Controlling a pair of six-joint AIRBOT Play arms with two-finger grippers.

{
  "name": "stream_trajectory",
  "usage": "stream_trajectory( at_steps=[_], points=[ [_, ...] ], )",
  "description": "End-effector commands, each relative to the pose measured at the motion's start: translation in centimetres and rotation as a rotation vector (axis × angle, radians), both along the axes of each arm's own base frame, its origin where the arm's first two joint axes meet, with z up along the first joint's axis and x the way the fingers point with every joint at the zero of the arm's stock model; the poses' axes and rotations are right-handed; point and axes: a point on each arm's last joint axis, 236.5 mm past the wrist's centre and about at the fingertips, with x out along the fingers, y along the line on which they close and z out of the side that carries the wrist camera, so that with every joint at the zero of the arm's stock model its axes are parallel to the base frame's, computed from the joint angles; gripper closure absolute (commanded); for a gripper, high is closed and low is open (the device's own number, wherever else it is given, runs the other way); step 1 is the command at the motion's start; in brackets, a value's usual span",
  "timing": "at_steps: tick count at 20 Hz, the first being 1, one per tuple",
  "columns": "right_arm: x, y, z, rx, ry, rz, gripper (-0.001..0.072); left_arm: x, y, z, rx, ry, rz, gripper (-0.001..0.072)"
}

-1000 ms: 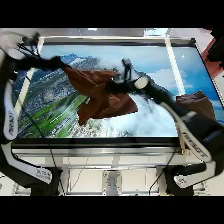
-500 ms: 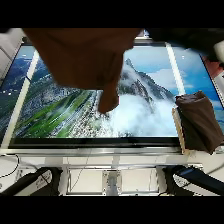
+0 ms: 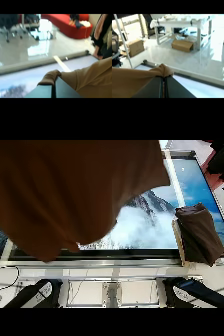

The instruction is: Fold the shirts.

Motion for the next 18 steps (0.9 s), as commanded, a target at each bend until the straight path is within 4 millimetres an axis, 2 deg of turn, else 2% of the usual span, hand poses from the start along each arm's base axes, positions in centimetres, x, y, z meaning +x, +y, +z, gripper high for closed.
stream_trajectory(
  at_steps=[1,3,5,8,10,12,13,14,15,16,18],
  points=[
    [7.4,2.8,-6.7,0.054,0.152,0.033,0.0685,6.7,2.6,-11.5,0.042,0.373,0.071,0.0700],
    [13.3,5.1,-12.6,0.148,0.268,0.059,0.0686,9.8,6.1,-20.9,0.129,0.634,0.184,0.0700],
    [18.3,7.5,-19.3,0.256,0.381,0.067,0.0685,11.7,9.1,-29.8,0.179,0.840,0.270,0.0699],
    [23.2,10.9,-28.8,0.345,0.490,0.032,0.0685,13.2,11.3,-40.0,0.228,1.007,0.321,0.0699],
    [24.8,12.6,-33.4,0.353,0.506,-0.006,0.0684,14.0,12.2,-44.7,0.223,1.077,0.364,0.0699],
    [25.7,13.5,-35.4,0.365,0.490,-0.038,0.0653,15.0,12.4,-47.0,0.192,1.096,0.388,0.0698],
    [26.0,13.5,-35.4,0.372,0.467,-0.055,0.0453,15.7,12.5,-47.1,0.166,1.079,0.411,0.0688],
    [26.4,13.1,-35.0,0.380,0.444,-0.070,0.0303,16.6,12.7,-46.5,0.148,1.040,0.431,0.0560],
    [26.7,12.3,-34.2,0.384,0.427,-0.080,0.0304,17.4,12.8,-45.4,0.146,1.004,0.435,0.0337],
    [27.0,11.2,-33.3,0.381,0.419,-0.083,0.0303,18.2,13.1,-43.6,0.147,0.961,0.442,0.0196],
    [27.3,8.1,-31.4,0.374,0.427,-0.082,0.0304,19.5,14.1,-38.5,0.163,0.853,0.447,0.0198]
  ],
)
